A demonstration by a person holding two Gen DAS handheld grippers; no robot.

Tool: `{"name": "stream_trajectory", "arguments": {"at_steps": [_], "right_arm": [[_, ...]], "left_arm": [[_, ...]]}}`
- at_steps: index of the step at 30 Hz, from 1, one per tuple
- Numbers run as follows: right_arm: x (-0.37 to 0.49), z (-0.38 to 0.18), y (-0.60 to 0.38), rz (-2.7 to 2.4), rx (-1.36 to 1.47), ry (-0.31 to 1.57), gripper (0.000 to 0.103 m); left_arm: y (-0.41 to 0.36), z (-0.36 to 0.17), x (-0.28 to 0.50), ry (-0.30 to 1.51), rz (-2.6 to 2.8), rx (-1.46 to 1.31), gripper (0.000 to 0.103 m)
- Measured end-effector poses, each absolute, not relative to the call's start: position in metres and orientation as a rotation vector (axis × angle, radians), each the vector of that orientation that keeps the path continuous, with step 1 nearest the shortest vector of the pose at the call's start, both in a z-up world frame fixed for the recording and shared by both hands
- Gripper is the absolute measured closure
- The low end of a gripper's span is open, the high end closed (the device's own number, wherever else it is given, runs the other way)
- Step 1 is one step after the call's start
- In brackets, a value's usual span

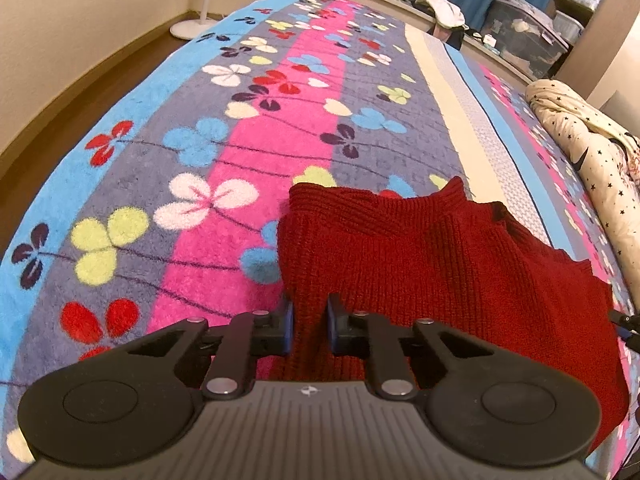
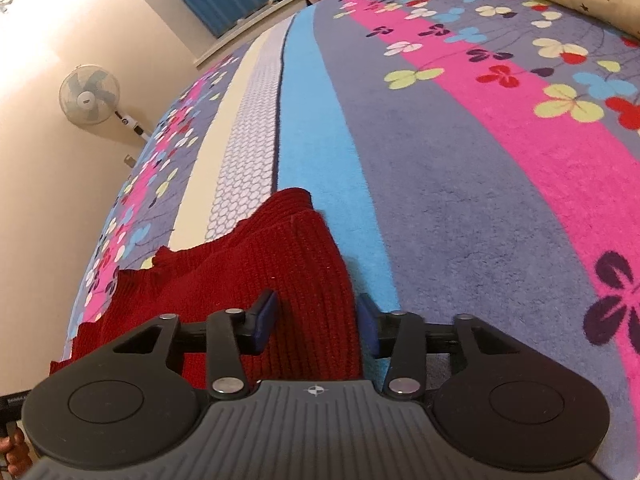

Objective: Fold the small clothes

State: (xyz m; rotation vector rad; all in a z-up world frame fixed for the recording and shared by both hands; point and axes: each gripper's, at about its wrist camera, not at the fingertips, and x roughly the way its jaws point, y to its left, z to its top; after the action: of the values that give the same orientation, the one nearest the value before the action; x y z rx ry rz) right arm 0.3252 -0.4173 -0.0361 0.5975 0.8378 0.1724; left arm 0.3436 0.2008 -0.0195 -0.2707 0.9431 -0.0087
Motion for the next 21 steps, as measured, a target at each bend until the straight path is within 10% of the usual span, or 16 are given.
{"name": "stream_trajectory", "arguments": {"at_steps": [2, 21], "right_arm": [[0.324, -0.029, -0.414, 0.162, 0.545, 0.802, 0.091], [0.306, 0.031, -0.401, 0.096, 0.362, 0.293, 0.092]], "left_arm": [[0.200, -0.017, 0.343, 0.925, 0.003, -0.257, 0.089], [0.193, 0.040, 0.330, 0.476, 0.092, -0.144, 0.090]]}}
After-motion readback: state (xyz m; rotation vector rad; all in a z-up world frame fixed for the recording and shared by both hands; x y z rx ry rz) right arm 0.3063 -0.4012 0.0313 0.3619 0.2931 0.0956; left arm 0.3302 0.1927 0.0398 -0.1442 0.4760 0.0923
